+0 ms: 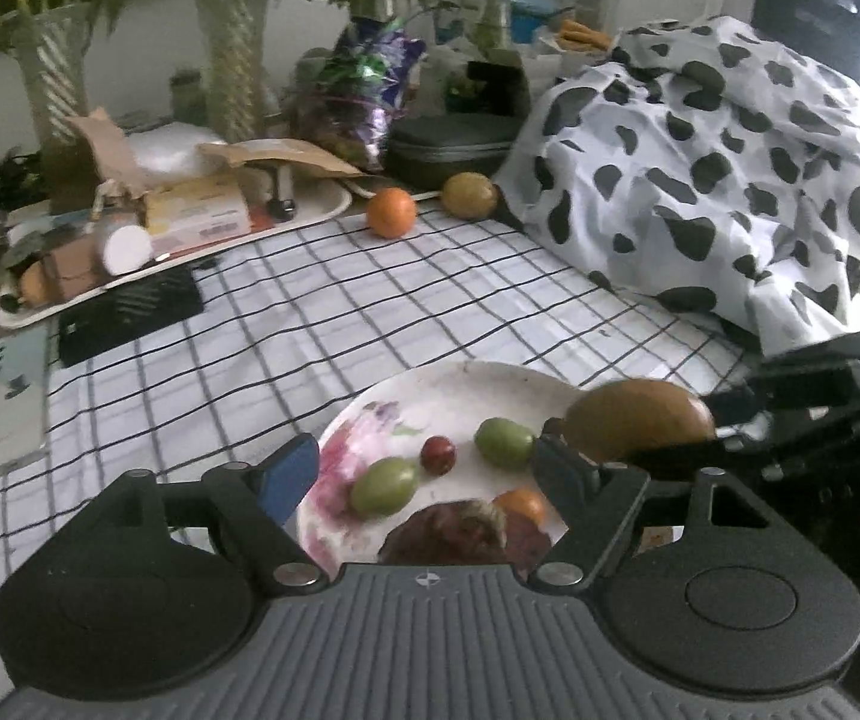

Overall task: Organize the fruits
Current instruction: 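Lower the brown oval fruit onto the plate and open the right gripper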

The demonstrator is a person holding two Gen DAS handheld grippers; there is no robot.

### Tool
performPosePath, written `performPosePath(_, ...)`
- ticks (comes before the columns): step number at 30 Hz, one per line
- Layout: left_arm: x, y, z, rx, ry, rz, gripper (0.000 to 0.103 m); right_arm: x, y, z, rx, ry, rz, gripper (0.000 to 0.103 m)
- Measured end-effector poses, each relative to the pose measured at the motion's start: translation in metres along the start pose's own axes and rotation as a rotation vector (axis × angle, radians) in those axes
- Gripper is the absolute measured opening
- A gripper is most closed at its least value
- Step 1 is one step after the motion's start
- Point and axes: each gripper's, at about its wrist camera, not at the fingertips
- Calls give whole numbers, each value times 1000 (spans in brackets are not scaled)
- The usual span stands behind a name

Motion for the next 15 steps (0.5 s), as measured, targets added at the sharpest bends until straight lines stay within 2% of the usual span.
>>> performPosePath(8, -20, 3, 10, -28, 18, -58, 77, 6, -16, 15, -17, -84, -25, 41)
performPosePath(15, -27, 3, 13, -66, 38, -49, 77, 24, -17, 17, 16, -152, -30, 41)
Point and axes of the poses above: each gripper's, at about its wrist camera, not at the fingertips, and x roughly the way its jaws point, y to its right, z to its underside, and after that the axes turned 1 degree about y, right-handed
